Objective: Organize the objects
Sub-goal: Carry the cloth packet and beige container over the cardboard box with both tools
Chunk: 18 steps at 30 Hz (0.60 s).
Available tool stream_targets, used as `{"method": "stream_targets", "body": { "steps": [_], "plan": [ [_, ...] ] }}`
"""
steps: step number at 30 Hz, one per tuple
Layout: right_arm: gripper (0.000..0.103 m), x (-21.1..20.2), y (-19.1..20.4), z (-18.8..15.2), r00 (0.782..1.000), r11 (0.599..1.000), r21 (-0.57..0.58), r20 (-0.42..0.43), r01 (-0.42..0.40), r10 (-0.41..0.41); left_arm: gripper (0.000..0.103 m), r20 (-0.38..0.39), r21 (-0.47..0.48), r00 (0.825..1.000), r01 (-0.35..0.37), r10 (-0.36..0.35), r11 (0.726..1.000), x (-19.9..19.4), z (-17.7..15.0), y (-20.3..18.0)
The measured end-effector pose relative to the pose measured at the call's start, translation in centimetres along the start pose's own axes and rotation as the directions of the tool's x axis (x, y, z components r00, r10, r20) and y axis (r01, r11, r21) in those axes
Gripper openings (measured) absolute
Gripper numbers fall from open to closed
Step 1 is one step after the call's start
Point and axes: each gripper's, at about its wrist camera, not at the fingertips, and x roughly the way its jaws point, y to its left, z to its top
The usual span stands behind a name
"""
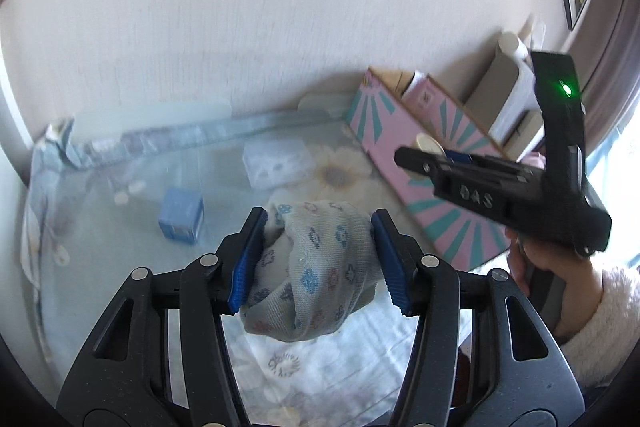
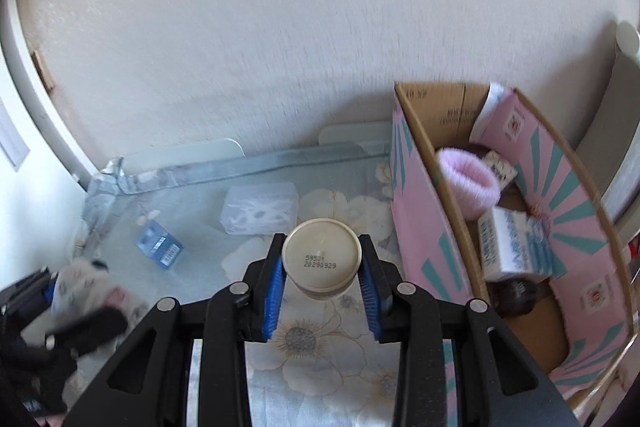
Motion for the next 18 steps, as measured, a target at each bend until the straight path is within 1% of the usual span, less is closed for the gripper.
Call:
{"method": "stream_targets", "body": {
  "steps": [5,9,13,18],
  "plan": [
    [0.031,-2.2,-0.5,1.4,1.000,1.000,-0.002,-0.011,-0.023,0.023,0.050,0.009,0.000,1.000,-0.008,0.008,1.000,-0.7,3.4,-1.4],
    [0.031,-4.3,-1.6,2.3,1.000,1.000,-0.003,0.004,-0.029,0.029,0.050,0.018,0.018,1.000,-0.001,0.001,1.000,-0.7,5.7,-2.7],
    [0.031,-5.6,-3.2,3.3,1.000,1.000,0.005,0.015,-0.026,0.026,0.050,0.030,0.041,0.999,0.026,-0.027,0.999,-0.3,8.2,-4.3],
    [0.031,-6.8,-5.7,4.4,1.000,1.000,0.029,0.024,-0.007,0.006,0.050,0.027,0.085,0.998,0.054,-0.057,0.995,1.2,11.1,-6.6]
  ]
}}
